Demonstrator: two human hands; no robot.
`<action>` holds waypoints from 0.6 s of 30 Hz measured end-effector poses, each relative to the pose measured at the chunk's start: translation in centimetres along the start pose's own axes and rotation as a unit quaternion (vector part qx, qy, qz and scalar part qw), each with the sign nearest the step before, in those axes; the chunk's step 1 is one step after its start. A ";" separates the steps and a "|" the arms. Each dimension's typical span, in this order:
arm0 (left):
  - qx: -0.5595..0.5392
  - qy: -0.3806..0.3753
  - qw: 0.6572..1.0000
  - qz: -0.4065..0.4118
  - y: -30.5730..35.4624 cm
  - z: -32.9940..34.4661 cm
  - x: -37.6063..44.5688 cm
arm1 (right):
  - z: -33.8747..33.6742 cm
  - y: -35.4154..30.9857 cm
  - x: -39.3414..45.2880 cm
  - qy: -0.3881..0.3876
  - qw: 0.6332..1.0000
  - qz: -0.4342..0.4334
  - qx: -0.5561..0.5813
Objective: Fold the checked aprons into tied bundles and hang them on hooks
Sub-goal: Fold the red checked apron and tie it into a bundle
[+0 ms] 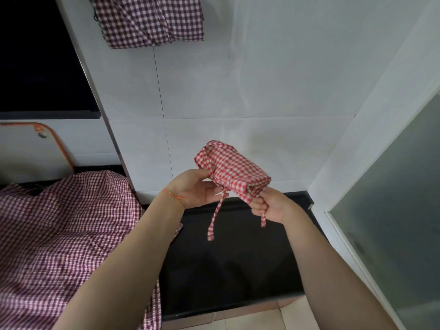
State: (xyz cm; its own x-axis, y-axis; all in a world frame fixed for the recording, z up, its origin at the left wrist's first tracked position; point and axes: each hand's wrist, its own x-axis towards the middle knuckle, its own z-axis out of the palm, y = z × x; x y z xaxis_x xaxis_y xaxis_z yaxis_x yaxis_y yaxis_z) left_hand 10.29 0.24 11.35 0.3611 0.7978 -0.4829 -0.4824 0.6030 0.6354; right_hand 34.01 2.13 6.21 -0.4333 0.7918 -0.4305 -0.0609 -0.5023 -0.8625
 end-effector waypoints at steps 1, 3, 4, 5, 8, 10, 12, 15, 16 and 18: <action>0.005 0.004 1.000 -0.001 -0.1 -0.1 0.0 | -0.4 -0.4 0.0 0.019 1.000 -0.003 0.009; 0.008 0.027 1.000 0.004 -0.3 -0.3 0.3 | -1.2 -1.5 0.1 0.063 0.997 -0.017 0.035; 0.014 0.040 0.999 0.009 -0.5 -0.4 0.5 | -1.5 -2.1 0.2 0.088 0.995 -0.030 0.030; 0.028 0.051 0.998 0.013 -0.8 -0.5 0.7 | -1.6 -2.8 0.2 0.113 0.993 -0.043 0.000; 0.082 0.065 0.994 0.016 -1.8 -0.8 1.3 | -1.1 -4.2 0.5 0.162 0.977 -0.071 -0.119; 0.105 0.058 0.993 0.002 -2.3 -0.6 1.7 | -0.4 -4.8 0.9 0.173 0.969 -0.076 -0.162; 0.109 0.062 0.992 -0.010 -2.8 -0.5 2.2 | 0.1 -5.3 1.1 0.179 0.964 -0.084 -0.175; 0.093 0.109 0.990 -0.011 -3.2 -0.9 3.3 | 1.5 -5.7 0.9 0.199 0.951 -0.090 -0.218; 0.087 0.123 0.989 -0.009 -3.5 -1.1 3.8 | 2.2 -5.5 0.9 0.204 0.940 -0.089 -0.260; 0.091 0.145 0.985 -0.009 -3.9 -1.1 4.2 | 3.9 -4.9 0.9 0.201 0.899 -0.096 -0.376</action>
State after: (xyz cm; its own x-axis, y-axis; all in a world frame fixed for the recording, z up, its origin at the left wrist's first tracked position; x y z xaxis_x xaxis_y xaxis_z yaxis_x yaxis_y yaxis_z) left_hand 12.83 1.30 6.21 0.1116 0.7688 -0.6296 -0.3175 0.6280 0.7105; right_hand 30.38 3.88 11.08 -0.1101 0.9766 -0.1846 0.5916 -0.0849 -0.8017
